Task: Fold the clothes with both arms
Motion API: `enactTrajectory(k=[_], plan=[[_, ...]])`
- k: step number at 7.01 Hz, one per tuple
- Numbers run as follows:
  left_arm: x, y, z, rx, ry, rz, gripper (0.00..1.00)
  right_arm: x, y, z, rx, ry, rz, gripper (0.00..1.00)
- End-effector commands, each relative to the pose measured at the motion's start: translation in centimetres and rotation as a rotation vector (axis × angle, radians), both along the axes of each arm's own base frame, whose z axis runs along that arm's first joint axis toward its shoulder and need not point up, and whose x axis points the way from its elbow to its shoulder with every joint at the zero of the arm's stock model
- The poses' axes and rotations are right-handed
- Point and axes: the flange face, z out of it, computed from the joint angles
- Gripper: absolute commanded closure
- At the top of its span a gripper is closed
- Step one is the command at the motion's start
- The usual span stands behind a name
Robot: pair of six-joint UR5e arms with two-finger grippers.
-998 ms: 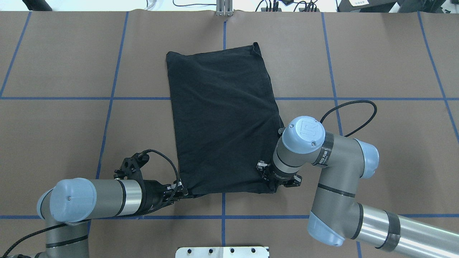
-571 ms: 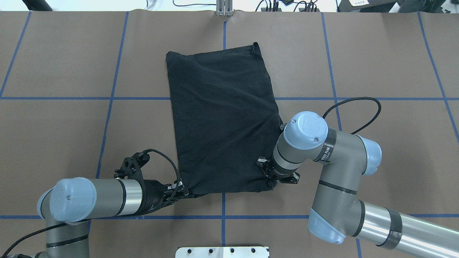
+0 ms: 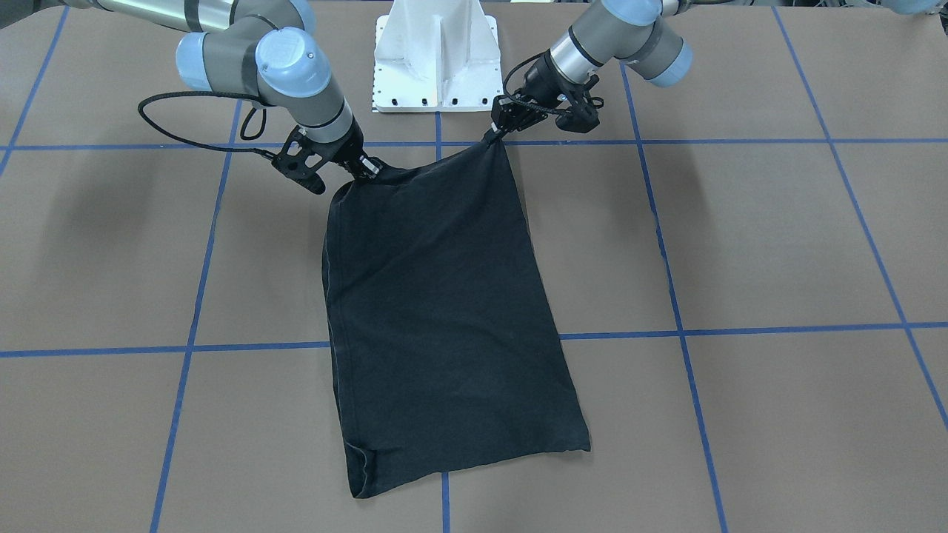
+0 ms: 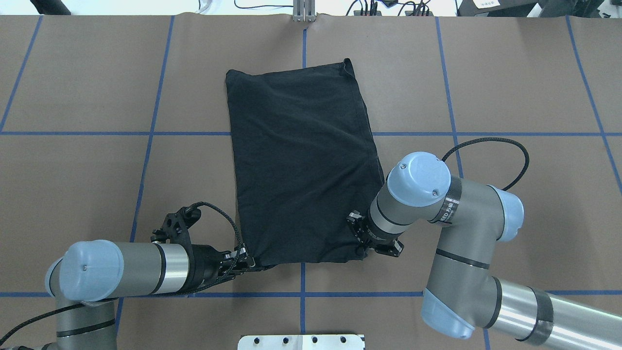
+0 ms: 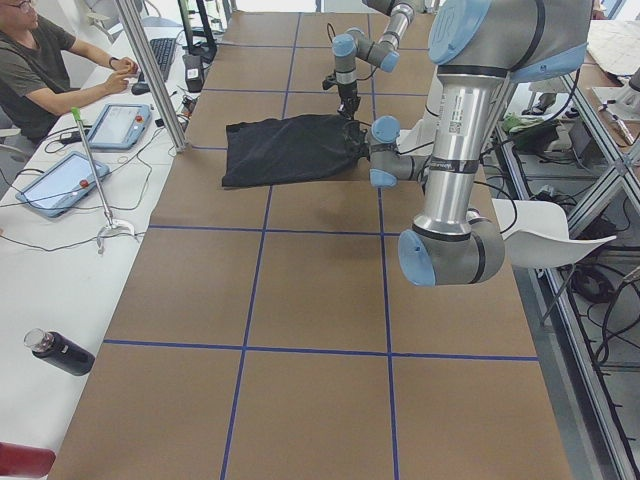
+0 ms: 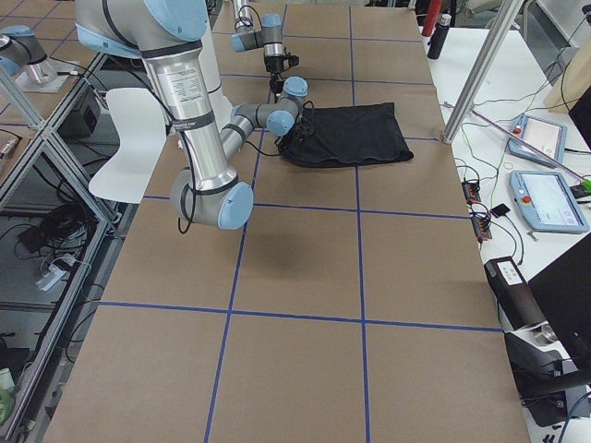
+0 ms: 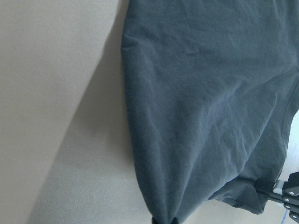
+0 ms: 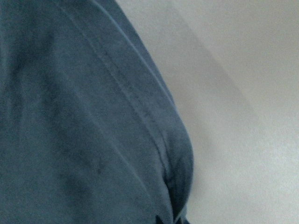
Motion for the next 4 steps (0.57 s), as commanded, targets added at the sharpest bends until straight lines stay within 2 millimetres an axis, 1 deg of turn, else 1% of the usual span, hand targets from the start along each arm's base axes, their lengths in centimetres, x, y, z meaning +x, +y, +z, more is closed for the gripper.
enactTrajectory(k=[1,2,3,4], plan=[[-1.5,1.1,-0.9,0.009,0.025,0.04,1.0,-0.1,3.8,-1.8,-0.078,-0.023,0.022,1.0],[-2.8,3.0,-1.3,0.012,0.04,0.07,1.0,0.7,6.6,-2.5,-0.109,-0.04,0.01,1.0],[-4.5,4.4,-1.6,0.014,0.053,0.095,1.0,2.5,8.7,-2.5,-0.108,-0.054,-0.016,1.0],[-6.2,5.0,-1.5,0.012,0.056,0.124,1.0,4.3,9.4,-2.8,-0.106,-0.071,-0.023,1.0]])
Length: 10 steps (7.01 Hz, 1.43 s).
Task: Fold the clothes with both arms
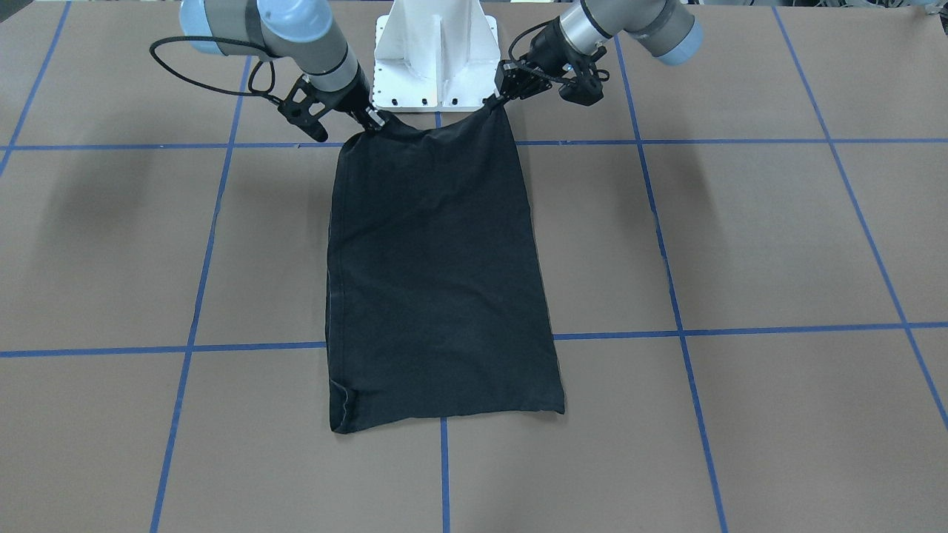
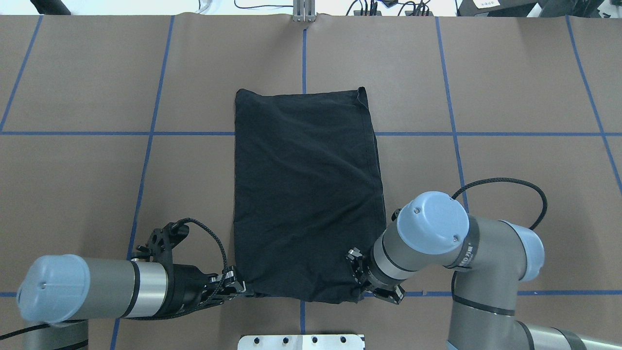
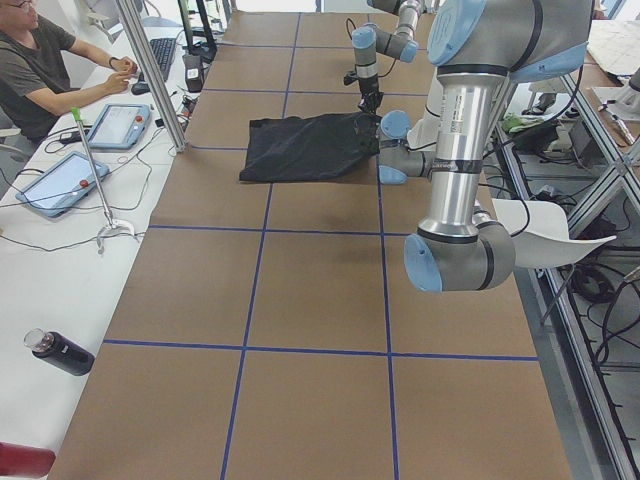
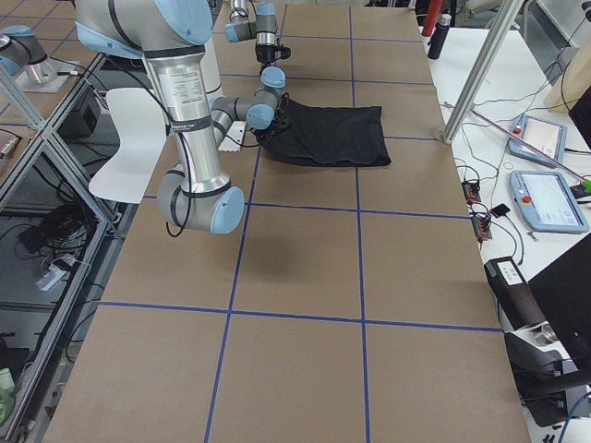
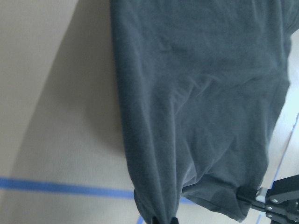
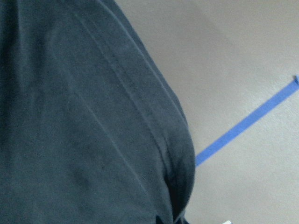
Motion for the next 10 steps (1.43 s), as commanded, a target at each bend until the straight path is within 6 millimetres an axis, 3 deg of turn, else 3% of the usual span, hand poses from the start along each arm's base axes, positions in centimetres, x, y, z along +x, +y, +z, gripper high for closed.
enactTrajectory(k=[1,2,3,5,6,7,8,9,10], plan=[[-2.5,1.4,-0.4,0.0,0.015,0.054,1.0,3.1,1.7,-1.6,0.001,-0.051,-0.015,1.0],[-2.5,1.2,-0.7,-0.001,0.021,0.081,1.0,4.3,0.2,-2.7,0.003,-0.074,0.012,1.0],[-3.0,-0.5,-0.9,0.0,0.024,0.045,1.0,6.1,-2.6,-3.4,-0.02,-0.094,0.04,1.0],[-2.6,-8.9,-3.1,0.077,0.031,-0.057,1.0,9.9,-8.7,-4.1,-0.024,-0.119,0.142,1.0],[-2.2,-15.1,-4.6,0.058,-0.021,-0.137,1.0,10.7,-11.7,-4.1,-0.021,-0.113,0.197,1.0],[-2.8,-20.7,-4.3,0.089,-0.075,-0.183,1.0,10.6,-14.7,-3.8,0.026,-0.099,0.216,1.0],[-5.8,-25.7,-1.7,0.126,-0.133,-0.222,1.0,10.0,-18.0,-2.9,0.052,-0.069,0.226,1.0],[-6.7,-27.4,-0.7,0.127,-0.155,-0.24,1.0,9.1,-21.5,-2.9,0.073,-0.048,0.238,1.0],[-6.8,-27.4,-0.7,0.126,-0.155,-0.241,1.0,8.3,-24.9,-2.9,0.073,-0.023,0.261,1.0]])
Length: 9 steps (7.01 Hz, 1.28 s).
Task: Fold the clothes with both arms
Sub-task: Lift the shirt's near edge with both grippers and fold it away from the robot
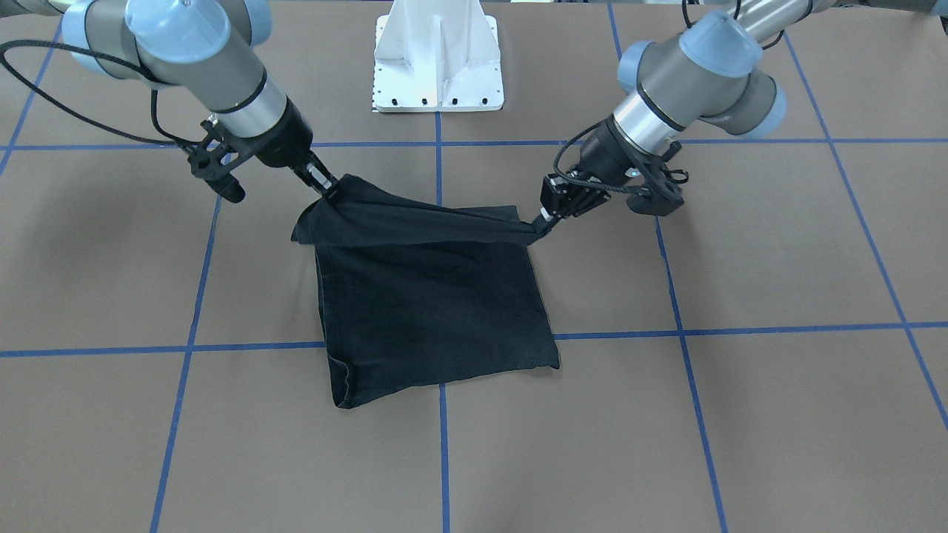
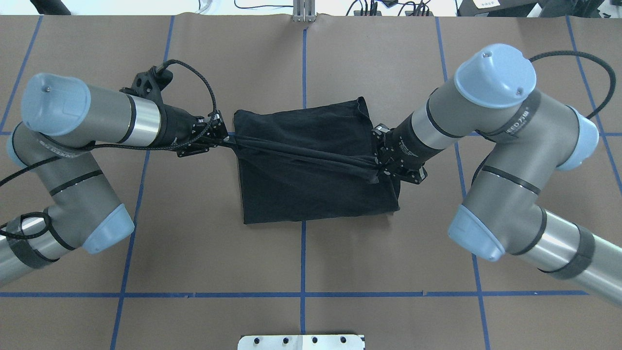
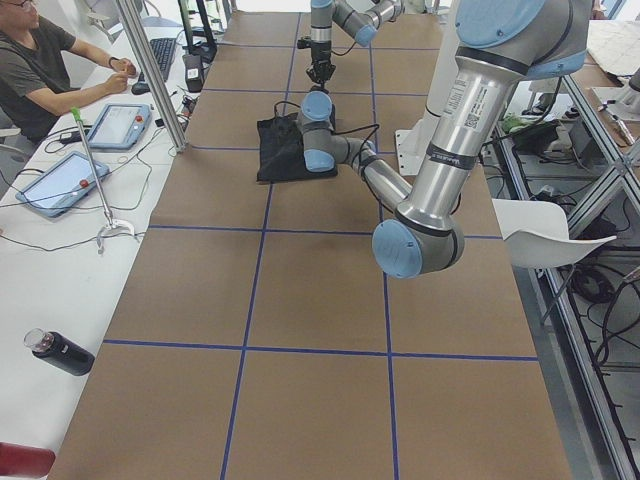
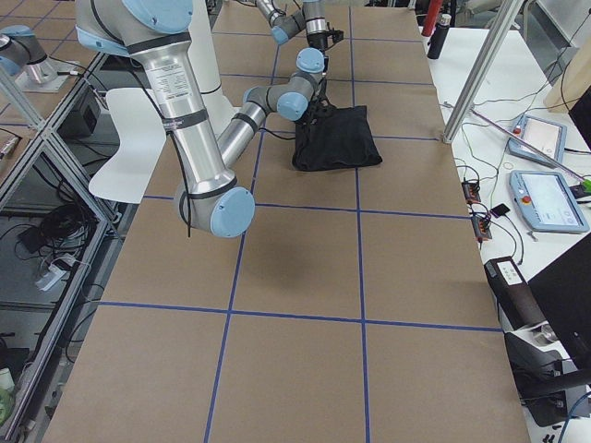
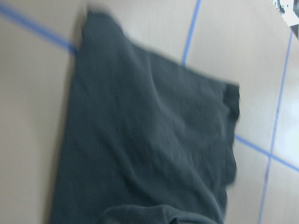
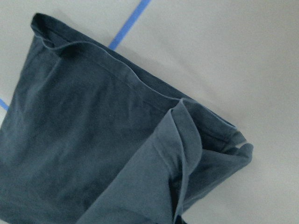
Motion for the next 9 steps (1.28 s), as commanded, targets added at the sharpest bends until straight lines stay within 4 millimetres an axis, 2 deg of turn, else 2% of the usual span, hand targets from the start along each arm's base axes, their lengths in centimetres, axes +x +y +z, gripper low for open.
enactTrajectory(k=[1,2,3,4,5,7,9], plan=[[-0.6,-1.2,0.5,0.001,-0.011,-0.011,1.0,-1.1,-7.2,-0.3,0.006,0.045,0.043,1.0],[0.0,-1.7,0.3,-0.005,-0.01,-0.01,1.0,-1.4,-9.1,-0.4,0.026,0.031,0.056,1.0],[1.4,-2.8,0.4,-0.016,-0.018,-0.011,1.0,-2.4,-10.5,1.2,0.055,0.004,0.067,1.0],[2.6,-3.8,1.3,-0.028,-0.039,-0.011,1.0,-2.5,-11.1,1.2,0.065,-0.004,0.071,1.0],[2.7,-4.2,1.6,-0.029,-0.046,-0.015,1.0,-2.6,-11.2,1.3,0.065,-0.002,0.071,1.0],[2.6,-4.2,1.6,-0.032,-0.046,-0.019,1.0,-4.0,-12.8,0.4,0.061,0.009,0.079,1.0],[2.5,-4.3,1.4,-0.036,-0.042,-0.021,1.0,-4.1,-13.0,0.2,0.066,0.011,0.085,1.0]])
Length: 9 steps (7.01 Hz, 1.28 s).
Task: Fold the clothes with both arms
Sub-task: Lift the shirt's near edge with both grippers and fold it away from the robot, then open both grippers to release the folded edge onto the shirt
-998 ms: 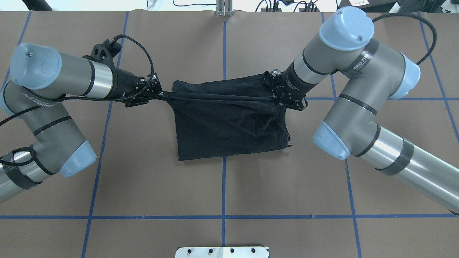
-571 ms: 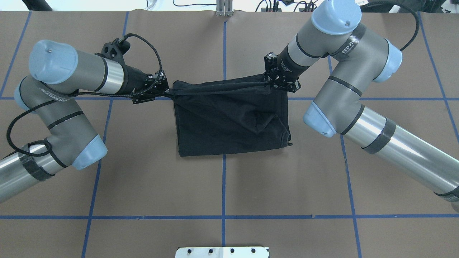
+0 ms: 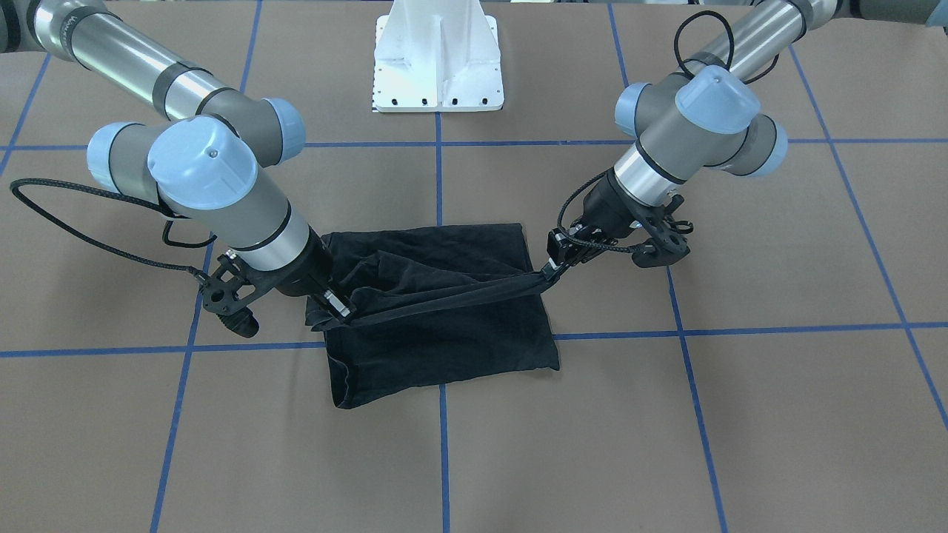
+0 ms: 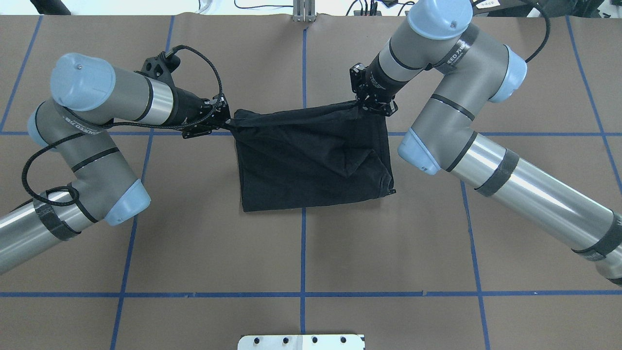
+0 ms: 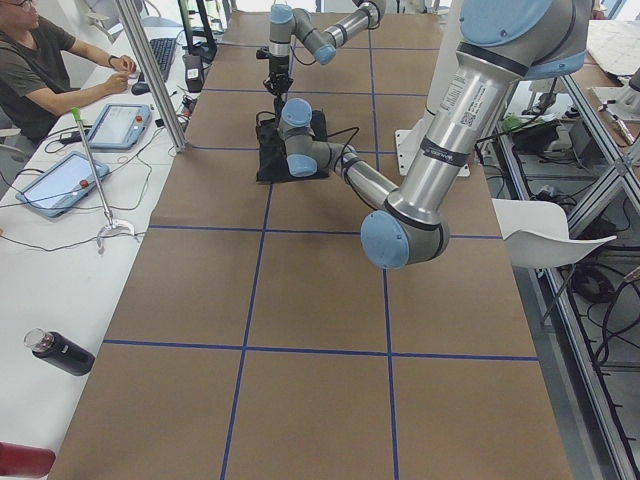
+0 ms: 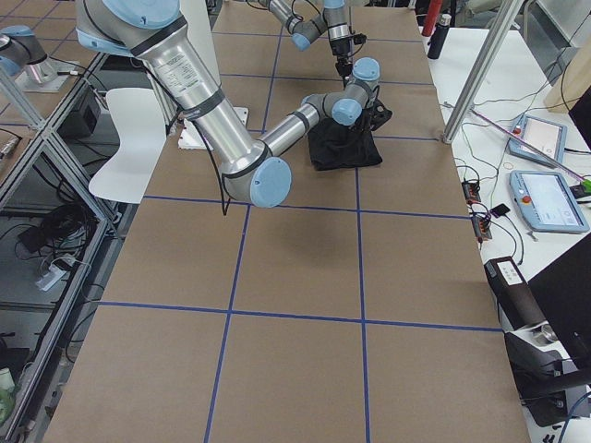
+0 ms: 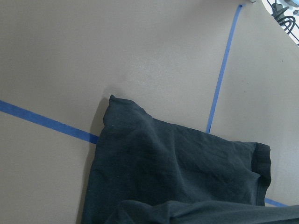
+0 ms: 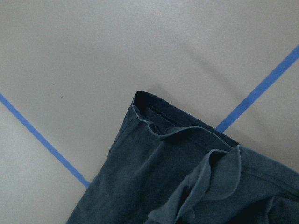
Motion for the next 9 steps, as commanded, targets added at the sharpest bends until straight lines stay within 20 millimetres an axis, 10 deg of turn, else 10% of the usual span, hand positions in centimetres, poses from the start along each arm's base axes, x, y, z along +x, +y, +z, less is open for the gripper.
enactTrajectory(k=[1,2,7,9], plan=[[0.0,0.0,-0.3,0.003,0.004,-0.001,0.04,0.0,-0.3,-0.4,0.023,-0.017,0.007,0.48],[0.1,-0.3,-1.6,-0.02,0.027,-0.013,0.0,0.4,-0.7,-0.4,0.022,-0.02,0.026,0.0],[-3.7,-2.8,-1.3,0.026,0.008,-0.063,0.0,2.7,-2.2,0.1,0.044,-0.049,0.068,0.0],[-9.4,-5.9,1.4,0.162,-0.09,-0.104,0.0,9.7,-5.3,3.5,0.112,0.025,0.078,0.0]])
